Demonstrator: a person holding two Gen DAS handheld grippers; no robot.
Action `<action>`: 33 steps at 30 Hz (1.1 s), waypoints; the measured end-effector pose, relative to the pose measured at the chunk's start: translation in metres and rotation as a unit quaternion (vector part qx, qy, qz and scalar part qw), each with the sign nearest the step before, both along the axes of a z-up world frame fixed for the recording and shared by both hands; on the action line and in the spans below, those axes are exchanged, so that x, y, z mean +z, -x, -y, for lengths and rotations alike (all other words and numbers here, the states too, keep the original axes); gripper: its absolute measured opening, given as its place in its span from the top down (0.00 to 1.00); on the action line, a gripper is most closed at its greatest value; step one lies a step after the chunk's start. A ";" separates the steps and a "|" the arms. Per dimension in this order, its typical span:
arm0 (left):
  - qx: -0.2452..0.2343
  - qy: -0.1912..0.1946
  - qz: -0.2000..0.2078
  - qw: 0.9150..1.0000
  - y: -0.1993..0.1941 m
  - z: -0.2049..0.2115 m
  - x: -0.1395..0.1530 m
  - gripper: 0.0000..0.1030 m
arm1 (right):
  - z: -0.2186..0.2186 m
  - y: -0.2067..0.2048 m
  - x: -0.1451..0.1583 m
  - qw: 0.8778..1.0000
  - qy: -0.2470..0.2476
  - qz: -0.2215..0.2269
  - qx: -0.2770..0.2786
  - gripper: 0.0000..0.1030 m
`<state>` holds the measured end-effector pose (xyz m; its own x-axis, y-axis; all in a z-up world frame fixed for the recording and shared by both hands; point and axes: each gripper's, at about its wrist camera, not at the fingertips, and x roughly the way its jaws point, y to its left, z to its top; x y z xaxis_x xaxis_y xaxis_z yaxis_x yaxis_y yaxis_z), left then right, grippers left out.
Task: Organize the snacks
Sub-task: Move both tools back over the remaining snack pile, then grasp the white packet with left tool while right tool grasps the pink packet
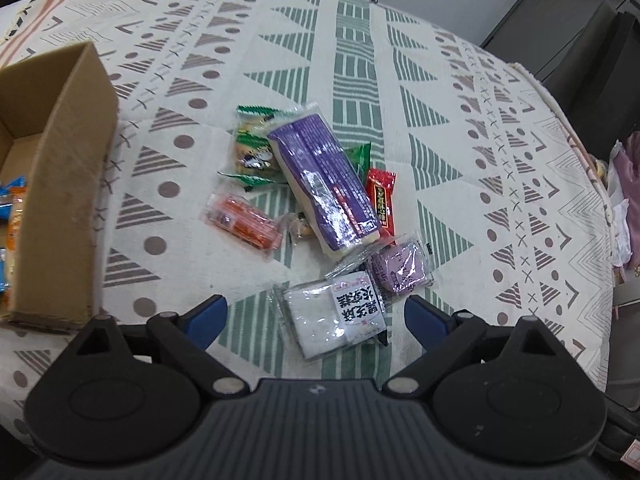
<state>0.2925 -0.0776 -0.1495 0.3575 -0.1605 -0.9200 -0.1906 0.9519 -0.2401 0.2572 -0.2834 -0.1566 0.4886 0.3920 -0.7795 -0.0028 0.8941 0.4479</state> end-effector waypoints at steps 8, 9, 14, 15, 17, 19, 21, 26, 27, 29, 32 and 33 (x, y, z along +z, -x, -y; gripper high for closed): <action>0.001 0.000 -0.032 0.999 -0.014 0.012 -0.026 0.11 | 0.009 -0.013 -0.015 1.000 -0.015 -0.016 -0.005 0.41; 0.001 -0.002 -0.036 0.999 -0.015 0.013 -0.029 0.12 | 0.009 -0.014 -0.017 1.000 -0.018 -0.017 -0.005 0.41; 0.002 -0.007 -0.054 0.999 -0.022 0.016 -0.043 0.12 | 0.008 -0.022 -0.022 0.999 -0.028 -0.022 -0.002 0.41; 0.002 -0.010 -0.057 0.998 -0.023 0.016 -0.045 0.12 | 0.007 -0.024 -0.023 0.999 -0.030 -0.023 -0.001 0.41; 0.006 -0.007 -0.061 0.998 -0.025 0.014 -0.050 0.14 | 0.004 -0.027 -0.026 0.999 -0.035 -0.026 0.001 0.41; 0.005 -0.011 -0.061 0.998 -0.025 0.015 -0.052 0.17 | 0.002 -0.031 -0.029 0.999 -0.037 -0.028 0.002 0.41; 0.001 -0.020 -0.062 0.998 -0.024 0.016 -0.052 0.22 | 0.000 -0.035 -0.032 0.999 -0.040 -0.031 0.003 0.41; 0.005 -0.021 -0.066 0.998 -0.027 0.012 -0.051 0.33 | -0.006 -0.043 -0.037 0.998 -0.040 -0.037 0.007 0.41; 0.004 -0.022 -0.066 0.998 -0.027 0.010 -0.050 0.35 | -0.007 -0.044 -0.037 0.998 -0.041 -0.037 0.009 0.41; 0.007 -0.017 -0.066 0.998 -0.027 0.006 -0.048 0.38 | -0.011 -0.046 -0.037 0.998 -0.041 -0.037 0.013 0.41; 0.009 -0.016 -0.070 0.997 -0.025 0.003 -0.048 0.41 | -0.018 -0.050 -0.038 0.999 -0.036 -0.034 0.018 0.41; 0.009 -0.017 -0.070 0.997 -0.024 0.002 -0.047 0.41 | -0.020 -0.051 -0.039 0.999 -0.034 -0.034 0.019 0.42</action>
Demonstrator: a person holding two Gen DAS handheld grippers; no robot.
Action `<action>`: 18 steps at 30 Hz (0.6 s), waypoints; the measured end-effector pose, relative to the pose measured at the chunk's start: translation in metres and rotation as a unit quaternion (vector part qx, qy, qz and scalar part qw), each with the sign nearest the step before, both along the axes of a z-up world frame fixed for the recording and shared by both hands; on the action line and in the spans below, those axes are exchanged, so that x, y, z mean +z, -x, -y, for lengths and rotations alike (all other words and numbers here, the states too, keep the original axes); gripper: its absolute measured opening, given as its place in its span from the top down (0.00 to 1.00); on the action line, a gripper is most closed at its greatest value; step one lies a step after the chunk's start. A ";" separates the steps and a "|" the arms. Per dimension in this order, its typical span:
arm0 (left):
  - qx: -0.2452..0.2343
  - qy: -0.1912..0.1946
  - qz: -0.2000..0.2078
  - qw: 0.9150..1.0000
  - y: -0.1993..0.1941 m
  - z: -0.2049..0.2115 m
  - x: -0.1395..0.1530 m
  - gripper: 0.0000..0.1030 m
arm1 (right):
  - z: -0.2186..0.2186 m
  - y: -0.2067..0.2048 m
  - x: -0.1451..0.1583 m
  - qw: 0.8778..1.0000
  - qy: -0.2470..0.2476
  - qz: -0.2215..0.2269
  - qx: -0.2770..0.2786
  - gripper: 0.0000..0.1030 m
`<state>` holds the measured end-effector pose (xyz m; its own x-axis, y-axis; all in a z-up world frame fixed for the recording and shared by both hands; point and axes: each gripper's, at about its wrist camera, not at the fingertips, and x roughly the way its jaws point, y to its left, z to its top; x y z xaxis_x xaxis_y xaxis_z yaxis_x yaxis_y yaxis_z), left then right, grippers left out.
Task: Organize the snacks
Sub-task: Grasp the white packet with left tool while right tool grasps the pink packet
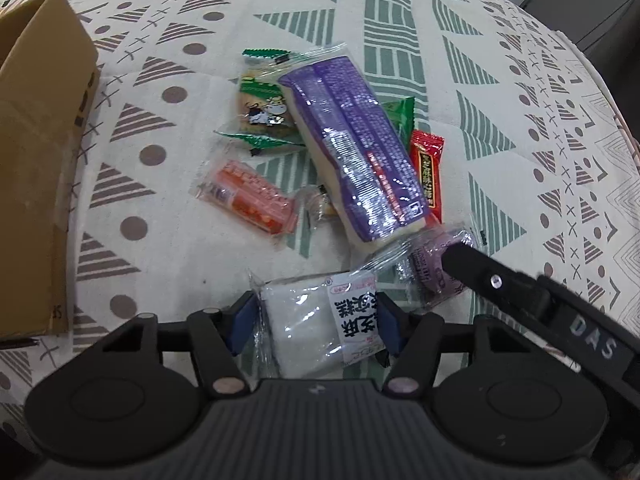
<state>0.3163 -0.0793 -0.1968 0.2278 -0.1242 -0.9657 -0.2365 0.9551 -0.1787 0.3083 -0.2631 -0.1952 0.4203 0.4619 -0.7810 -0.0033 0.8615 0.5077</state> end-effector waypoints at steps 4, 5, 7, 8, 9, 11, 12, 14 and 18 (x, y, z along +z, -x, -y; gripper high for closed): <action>-0.001 -0.004 -0.003 1.000 0.005 -0.003 0.002 0.44 | -0.009 -0.001 0.001 0.999 0.035 0.007 0.010 0.63; -0.001 -0.005 -0.004 1.000 0.007 -0.005 0.002 0.45 | -0.010 -0.001 0.002 0.999 0.035 0.007 0.015 0.66; 0.000 -0.005 -0.003 1.000 0.011 -0.007 0.005 0.45 | -0.008 0.002 0.005 0.999 0.026 0.001 0.019 0.72; 0.000 -0.004 -0.002 1.000 0.012 -0.008 0.007 0.46 | -0.008 0.004 0.007 0.999 0.028 0.001 0.021 0.75; 0.001 -0.003 0.000 1.000 0.014 -0.010 0.009 0.46 | -0.009 0.007 0.010 0.999 0.031 0.003 0.022 0.77; 0.002 -0.002 0.004 1.000 0.017 -0.012 0.013 0.46 | -0.010 0.012 0.014 0.999 0.035 0.004 0.023 0.79; 0.002 -0.001 0.006 1.000 0.019 -0.013 0.016 0.46 | -0.011 0.015 0.016 0.999 0.038 0.005 0.023 0.79; 0.001 0.001 0.011 1.000 0.022 -0.015 0.021 0.46 | -0.012 0.021 0.021 0.999 0.040 0.007 0.021 0.80; 0.004 0.005 0.025 1.000 0.030 -0.020 0.031 0.46 | -0.012 0.031 0.029 0.999 0.046 0.011 0.016 0.82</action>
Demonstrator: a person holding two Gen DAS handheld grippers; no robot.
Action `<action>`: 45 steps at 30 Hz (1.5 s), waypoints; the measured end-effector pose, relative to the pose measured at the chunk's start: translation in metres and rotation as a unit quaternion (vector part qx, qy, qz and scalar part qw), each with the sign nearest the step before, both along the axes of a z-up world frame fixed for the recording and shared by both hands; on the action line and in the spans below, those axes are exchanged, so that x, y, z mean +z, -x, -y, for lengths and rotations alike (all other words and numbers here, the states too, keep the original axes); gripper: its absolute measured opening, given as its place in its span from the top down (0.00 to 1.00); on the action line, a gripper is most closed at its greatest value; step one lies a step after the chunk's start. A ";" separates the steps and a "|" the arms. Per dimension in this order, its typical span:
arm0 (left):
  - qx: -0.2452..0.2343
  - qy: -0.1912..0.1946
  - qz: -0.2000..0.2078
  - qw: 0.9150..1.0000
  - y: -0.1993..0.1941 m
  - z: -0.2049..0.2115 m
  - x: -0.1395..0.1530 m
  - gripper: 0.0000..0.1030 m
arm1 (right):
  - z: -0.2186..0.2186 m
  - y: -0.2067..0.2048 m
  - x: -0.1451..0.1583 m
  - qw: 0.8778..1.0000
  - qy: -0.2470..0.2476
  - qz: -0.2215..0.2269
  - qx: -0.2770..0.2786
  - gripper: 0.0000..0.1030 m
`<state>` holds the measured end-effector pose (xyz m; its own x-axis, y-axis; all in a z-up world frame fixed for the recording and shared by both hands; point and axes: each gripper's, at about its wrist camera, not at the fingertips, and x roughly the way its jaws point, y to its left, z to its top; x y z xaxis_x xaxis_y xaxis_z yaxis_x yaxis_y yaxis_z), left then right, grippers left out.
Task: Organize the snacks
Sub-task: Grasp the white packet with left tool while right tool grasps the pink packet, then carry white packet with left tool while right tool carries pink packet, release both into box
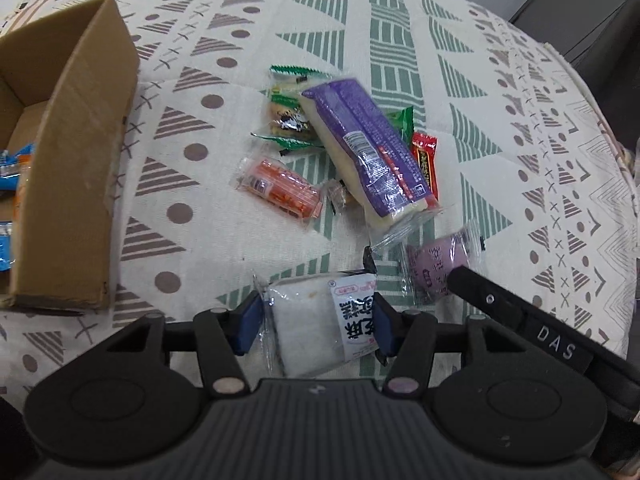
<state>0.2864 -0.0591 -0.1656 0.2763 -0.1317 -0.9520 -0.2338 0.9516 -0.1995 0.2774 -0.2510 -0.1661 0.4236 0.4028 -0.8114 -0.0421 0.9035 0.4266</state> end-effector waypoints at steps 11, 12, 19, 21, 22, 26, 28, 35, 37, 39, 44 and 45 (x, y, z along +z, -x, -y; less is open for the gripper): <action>0.009 0.008 0.032 0.999 0.021 -0.017 0.025 0.46 | -0.006 0.022 0.022 1.000 0.005 0.016 -0.012 0.90; 0.010 0.009 0.036 0.999 0.022 -0.018 0.028 0.46 | -0.008 0.024 0.024 1.000 0.004 0.019 -0.011 0.90; 0.021 0.013 0.055 0.998 0.033 -0.032 0.043 0.46 | -0.020 0.034 0.038 0.999 0.007 0.037 -0.001 0.93; 0.025 0.014 0.060 0.998 0.037 -0.037 0.048 0.46 | -0.023 0.037 0.043 0.999 0.008 0.044 0.001 0.93; 0.028 0.015 0.062 0.998 0.038 -0.039 0.049 0.46 | -0.025 0.038 0.045 0.999 0.008 0.047 0.001 0.93; 0.034 0.013 0.075 0.996 0.044 -0.049 0.059 0.46 | -0.032 0.041 0.053 0.998 0.005 0.057 0.002 0.93; 0.037 0.012 0.083 0.996 0.046 -0.054 0.064 0.46 | -0.037 0.042 0.058 0.998 0.004 0.063 0.005 0.93; 0.055 0.007 0.106 0.993 0.052 -0.077 0.084 0.46 | -0.060 0.043 0.076 0.996 -0.002 0.083 0.018 0.93; 0.060 0.004 0.112 0.992 0.054 -0.085 0.090 0.46 | -0.067 0.042 0.080 0.996 -0.003 0.088 0.023 0.93; 0.066 0.003 0.118 0.991 0.056 -0.093 0.093 0.46 | -0.073 0.042 0.084 0.995 -0.005 0.093 0.026 0.93; 0.084 0.002 0.126 0.989 0.060 -0.114 0.100 0.46 | -0.089 0.040 0.091 0.994 -0.007 0.101 0.033 0.93; 0.088 0.002 0.127 0.988 0.061 -0.119 0.101 0.46 | -0.092 0.039 0.092 0.994 -0.007 0.103 0.036 0.93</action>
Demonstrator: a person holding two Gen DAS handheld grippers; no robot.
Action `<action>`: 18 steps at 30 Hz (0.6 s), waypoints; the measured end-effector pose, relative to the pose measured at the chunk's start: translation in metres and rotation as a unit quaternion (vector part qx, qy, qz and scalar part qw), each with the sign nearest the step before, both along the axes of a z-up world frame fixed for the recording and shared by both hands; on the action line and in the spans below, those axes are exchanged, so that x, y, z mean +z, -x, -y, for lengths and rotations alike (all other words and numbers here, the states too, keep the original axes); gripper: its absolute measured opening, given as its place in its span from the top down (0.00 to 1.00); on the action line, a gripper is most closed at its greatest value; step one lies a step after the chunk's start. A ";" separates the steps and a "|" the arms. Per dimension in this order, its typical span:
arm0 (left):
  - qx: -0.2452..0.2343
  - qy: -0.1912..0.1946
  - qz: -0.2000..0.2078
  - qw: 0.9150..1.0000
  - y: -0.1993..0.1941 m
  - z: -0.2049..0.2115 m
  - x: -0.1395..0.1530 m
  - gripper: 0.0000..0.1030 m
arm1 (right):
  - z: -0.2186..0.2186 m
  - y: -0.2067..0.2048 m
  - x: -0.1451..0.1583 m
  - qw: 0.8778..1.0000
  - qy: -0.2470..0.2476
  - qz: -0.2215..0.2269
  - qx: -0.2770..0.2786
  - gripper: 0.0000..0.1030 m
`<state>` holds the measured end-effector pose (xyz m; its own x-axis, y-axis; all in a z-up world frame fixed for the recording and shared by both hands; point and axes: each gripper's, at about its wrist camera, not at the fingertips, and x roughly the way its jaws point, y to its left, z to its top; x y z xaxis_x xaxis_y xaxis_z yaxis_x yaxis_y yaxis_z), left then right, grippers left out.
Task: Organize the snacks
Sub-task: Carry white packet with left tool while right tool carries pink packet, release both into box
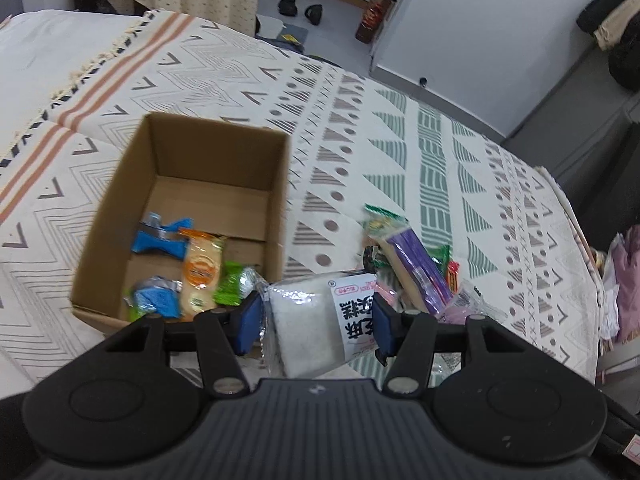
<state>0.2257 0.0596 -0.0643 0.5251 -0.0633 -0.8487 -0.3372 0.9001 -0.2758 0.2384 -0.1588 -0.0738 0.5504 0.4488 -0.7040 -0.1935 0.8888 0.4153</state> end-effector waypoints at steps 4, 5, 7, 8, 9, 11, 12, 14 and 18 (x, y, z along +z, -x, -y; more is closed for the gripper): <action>0.017 0.000 0.004 1.000 0.003 -0.019 0.003 0.46 | -0.015 -0.001 0.005 1.000 -0.001 0.007 0.011 0.93; 0.021 0.000 0.004 1.000 0.004 -0.024 0.003 0.46 | -0.019 -0.002 0.007 1.000 -0.001 0.008 0.014 0.93; 0.031 -0.001 0.005 1.000 0.005 -0.034 0.004 0.46 | -0.026 -0.004 0.009 1.000 -0.007 0.006 0.019 0.93; 0.035 -0.001 0.005 0.999 0.006 -0.038 0.004 0.46 | -0.030 -0.005 0.010 1.000 -0.011 0.006 0.021 0.93; 0.039 -0.001 0.004 0.999 0.006 -0.042 0.004 0.46 | -0.034 -0.006 0.012 1.000 -0.012 0.008 0.023 0.93; 0.046 -0.002 0.004 0.999 0.007 -0.050 0.004 0.46 | -0.042 -0.007 0.014 0.999 -0.009 0.013 0.028 0.93; 0.049 -0.002 0.004 0.999 0.008 -0.054 0.004 0.46 | -0.045 -0.008 0.015 0.999 -0.010 0.014 0.030 0.93; 0.055 -0.002 0.005 0.998 0.008 -0.062 0.005 0.46 | -0.052 -0.009 0.018 0.999 -0.009 0.017 0.035 0.93; 0.067 -0.002 0.007 0.998 0.009 -0.077 0.006 0.46 | -0.065 -0.012 0.023 0.999 -0.009 0.022 0.043 0.93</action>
